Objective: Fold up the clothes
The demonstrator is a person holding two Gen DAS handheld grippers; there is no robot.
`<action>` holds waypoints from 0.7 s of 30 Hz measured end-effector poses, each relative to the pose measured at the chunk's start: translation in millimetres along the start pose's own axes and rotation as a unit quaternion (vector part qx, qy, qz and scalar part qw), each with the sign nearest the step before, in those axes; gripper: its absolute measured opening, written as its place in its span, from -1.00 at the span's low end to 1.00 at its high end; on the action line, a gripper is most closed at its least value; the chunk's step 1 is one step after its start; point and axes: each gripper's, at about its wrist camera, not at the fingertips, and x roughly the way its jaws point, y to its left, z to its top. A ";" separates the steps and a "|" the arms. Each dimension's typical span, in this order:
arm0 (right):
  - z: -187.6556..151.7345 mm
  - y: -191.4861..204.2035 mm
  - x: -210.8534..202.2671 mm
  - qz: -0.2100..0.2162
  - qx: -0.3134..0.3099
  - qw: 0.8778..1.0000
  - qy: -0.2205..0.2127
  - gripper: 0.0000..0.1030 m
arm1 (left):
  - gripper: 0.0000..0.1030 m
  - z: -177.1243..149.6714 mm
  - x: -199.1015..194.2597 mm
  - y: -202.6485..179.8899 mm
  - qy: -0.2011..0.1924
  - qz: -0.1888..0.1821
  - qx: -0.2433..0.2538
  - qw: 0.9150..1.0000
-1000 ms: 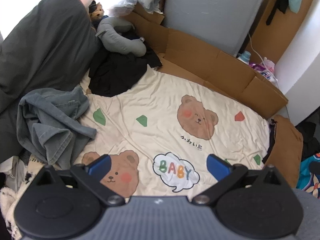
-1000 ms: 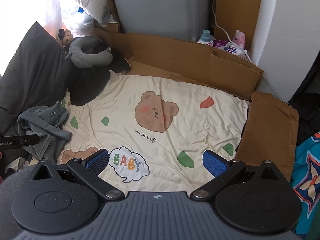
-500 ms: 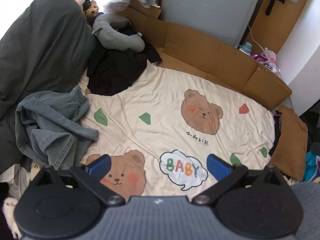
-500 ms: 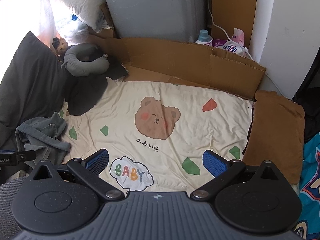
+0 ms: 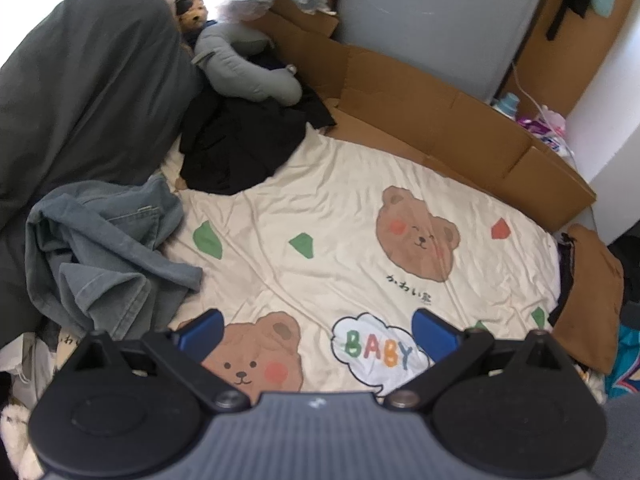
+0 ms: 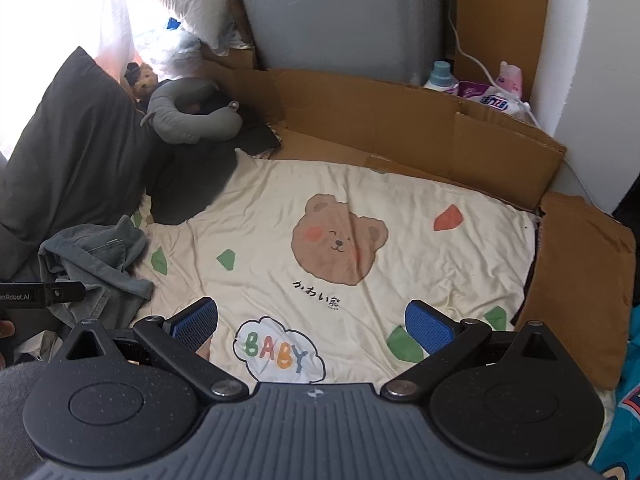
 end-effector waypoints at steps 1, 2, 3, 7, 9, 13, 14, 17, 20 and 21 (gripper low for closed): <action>-0.1 0.5 3.1 0.000 0.000 1.000 0.000 0.99 | 0.95 0.0 2.9 4.7 0.002 0.002 -0.004 1.000; -0.3 1.0 6.2 0.001 0.001 1.000 0.001 0.99 | 0.94 -0.5 5.6 9.2 0.003 0.004 -0.008 1.000; -0.8 1.1 9.7 0.002 0.003 1.000 0.001 0.99 | 0.93 -1.0 8.1 13.7 0.003 0.008 -0.012 1.000; -4.9 -1.7 23.6 0.006 0.015 1.000 0.003 0.99 | 0.88 -2.9 18.1 32.1 0.004 0.015 -0.025 1.000; -7.5 -2.2 30.1 0.006 0.017 1.000 0.003 0.99 | 0.85 -4.1 24.2 40.0 0.004 0.021 -0.026 0.999; -13.4 3.5 44.2 0.005 -0.003 1.000 -0.004 0.99 | 0.82 -8.6 36.8 55.2 -0.003 0.039 -0.033 0.999; -14.6 4.6 48.1 0.005 -0.004 1.000 -0.004 0.99 | 0.82 -9.4 41.1 59.7 -0.002 0.041 -0.038 0.998; -18.8 3.2 61.5 0.005 0.007 1.000 0.000 0.99 | 0.80 -12.0 54.5 73.2 0.003 0.041 -0.051 0.998; -23.8 0.4 75.4 0.006 0.021 1.000 0.004 0.99 | 0.80 -14.3 67.1 85.0 0.006 0.045 -0.059 0.997; -25.6 -0.3 79.7 0.005 0.024 1.000 0.005 0.99 | 0.80 -15.4 71.3 89.1 0.006 0.047 -0.061 0.997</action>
